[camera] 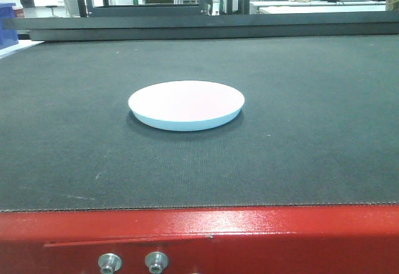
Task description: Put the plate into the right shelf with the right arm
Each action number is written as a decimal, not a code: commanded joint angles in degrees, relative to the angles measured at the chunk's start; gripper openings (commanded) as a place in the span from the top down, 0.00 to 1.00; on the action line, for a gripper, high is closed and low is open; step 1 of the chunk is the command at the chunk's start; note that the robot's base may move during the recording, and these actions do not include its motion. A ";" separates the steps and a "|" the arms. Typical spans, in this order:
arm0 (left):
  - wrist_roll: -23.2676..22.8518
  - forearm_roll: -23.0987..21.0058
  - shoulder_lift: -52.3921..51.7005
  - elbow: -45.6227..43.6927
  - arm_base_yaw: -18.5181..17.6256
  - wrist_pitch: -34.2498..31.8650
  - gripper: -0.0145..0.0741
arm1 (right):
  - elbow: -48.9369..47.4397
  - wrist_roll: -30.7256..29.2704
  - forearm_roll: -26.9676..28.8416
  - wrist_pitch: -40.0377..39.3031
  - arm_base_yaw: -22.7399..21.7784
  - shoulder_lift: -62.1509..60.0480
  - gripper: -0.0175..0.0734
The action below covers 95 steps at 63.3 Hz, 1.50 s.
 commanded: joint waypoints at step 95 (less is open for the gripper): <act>-0.14 -0.12 -0.63 0.43 0.13 -5.00 0.89 | -48.45 1.02 -0.04 21.78 1.58 49.98 0.17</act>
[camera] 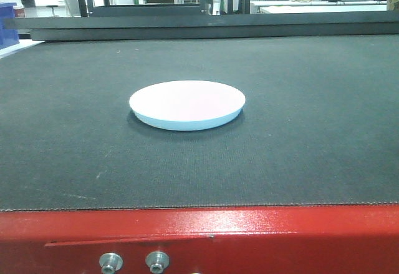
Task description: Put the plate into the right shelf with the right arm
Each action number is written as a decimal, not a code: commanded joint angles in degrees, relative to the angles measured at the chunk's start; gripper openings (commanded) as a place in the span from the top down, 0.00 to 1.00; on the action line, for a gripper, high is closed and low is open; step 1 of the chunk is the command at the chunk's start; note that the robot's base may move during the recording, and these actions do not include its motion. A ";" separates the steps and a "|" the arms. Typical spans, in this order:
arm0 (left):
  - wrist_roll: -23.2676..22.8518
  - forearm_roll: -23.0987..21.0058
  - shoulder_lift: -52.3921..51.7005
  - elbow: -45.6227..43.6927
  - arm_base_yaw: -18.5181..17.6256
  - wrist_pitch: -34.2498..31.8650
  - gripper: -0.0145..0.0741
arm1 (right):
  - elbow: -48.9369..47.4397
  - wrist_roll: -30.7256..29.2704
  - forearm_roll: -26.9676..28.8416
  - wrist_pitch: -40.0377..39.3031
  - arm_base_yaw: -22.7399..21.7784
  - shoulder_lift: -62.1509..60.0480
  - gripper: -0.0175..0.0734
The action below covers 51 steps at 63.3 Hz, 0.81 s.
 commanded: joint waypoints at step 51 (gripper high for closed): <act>-0.14 -0.12 -0.63 0.43 0.13 -5.00 0.89 | -59.41 17.52 -4.95 18.96 22.93 65.07 0.23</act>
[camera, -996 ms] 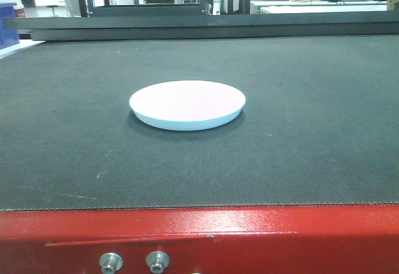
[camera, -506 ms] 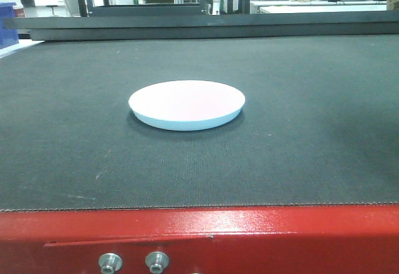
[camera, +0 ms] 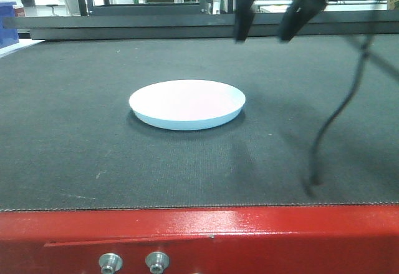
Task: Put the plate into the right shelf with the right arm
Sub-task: 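Lower the right gripper onto the rim of the white plate, then close the right gripper on the plate rim and tilt it up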
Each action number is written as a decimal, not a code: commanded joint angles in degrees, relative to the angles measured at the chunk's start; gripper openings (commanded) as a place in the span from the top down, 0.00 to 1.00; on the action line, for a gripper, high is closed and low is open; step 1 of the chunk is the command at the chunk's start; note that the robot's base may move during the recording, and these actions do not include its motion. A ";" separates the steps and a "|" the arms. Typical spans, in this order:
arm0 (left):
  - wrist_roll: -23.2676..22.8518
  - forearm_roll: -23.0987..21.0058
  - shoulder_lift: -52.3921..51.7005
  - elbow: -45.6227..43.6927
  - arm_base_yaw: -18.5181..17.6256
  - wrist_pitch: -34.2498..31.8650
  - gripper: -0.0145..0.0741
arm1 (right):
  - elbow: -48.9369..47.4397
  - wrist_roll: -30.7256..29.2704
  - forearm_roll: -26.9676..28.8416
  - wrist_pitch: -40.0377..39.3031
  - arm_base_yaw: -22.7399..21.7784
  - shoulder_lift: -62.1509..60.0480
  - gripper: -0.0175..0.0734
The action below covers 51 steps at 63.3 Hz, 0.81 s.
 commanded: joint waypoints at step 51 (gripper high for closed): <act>-0.14 -0.12 -0.63 0.43 0.13 -5.00 0.89 | -5.01 0.33 -5.29 -9.47 1.44 11.76 0.56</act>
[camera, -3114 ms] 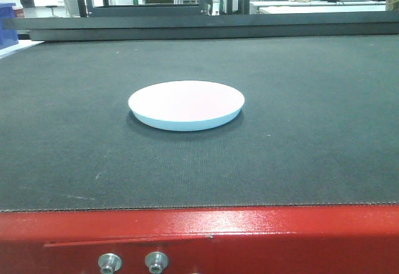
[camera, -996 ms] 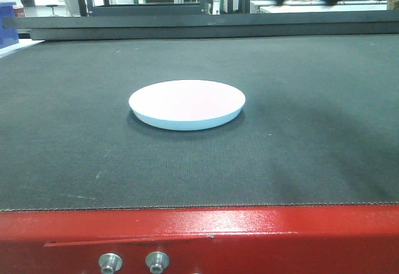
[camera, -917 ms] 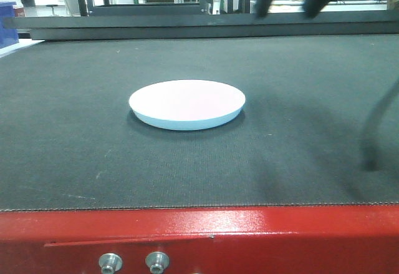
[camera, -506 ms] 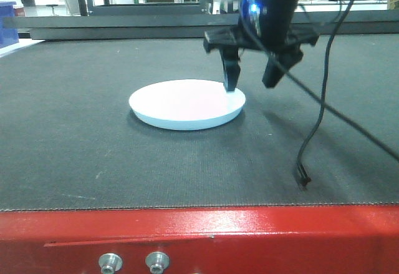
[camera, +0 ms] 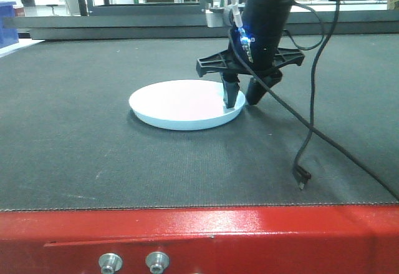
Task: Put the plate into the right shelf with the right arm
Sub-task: 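Close the right gripper on the plate rim and tilt it up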
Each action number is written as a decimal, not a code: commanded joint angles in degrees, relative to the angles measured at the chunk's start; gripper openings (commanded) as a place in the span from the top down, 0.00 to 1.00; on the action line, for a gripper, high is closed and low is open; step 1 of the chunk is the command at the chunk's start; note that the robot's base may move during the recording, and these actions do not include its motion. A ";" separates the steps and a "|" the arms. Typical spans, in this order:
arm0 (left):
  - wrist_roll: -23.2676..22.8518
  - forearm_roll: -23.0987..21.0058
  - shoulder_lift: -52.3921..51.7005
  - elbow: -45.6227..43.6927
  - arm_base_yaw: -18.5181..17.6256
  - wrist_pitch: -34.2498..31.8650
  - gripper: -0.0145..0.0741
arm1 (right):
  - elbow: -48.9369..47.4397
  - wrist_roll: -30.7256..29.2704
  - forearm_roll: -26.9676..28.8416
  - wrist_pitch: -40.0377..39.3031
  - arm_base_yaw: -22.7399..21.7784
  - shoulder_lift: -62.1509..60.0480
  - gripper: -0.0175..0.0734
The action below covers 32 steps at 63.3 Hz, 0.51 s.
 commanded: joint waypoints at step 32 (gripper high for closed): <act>-0.14 -0.12 -0.63 0.43 0.13 -5.00 0.89 | -0.80 0.05 -0.97 1.27 -0.08 -12.02 0.75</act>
